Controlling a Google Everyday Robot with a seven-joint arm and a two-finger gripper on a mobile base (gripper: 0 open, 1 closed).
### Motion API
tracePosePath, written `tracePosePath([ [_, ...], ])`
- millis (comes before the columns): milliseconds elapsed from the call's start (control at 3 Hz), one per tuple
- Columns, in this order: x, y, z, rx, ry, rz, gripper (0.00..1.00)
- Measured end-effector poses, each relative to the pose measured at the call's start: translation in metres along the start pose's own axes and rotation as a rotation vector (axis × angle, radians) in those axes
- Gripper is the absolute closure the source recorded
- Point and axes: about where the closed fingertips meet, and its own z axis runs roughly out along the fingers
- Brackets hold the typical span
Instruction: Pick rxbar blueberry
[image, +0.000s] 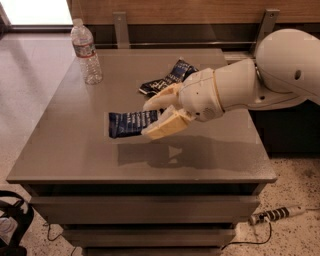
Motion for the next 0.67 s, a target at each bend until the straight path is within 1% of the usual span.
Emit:
tracePosePath([
  [333, -0.0140, -0.0129, -0.0073, 0.008, -0.005, -0.027, 1.00],
  [667, -0.0233, -0.0194, -0.0132, 0.021, 0.000, -0.062, 1.00],
])
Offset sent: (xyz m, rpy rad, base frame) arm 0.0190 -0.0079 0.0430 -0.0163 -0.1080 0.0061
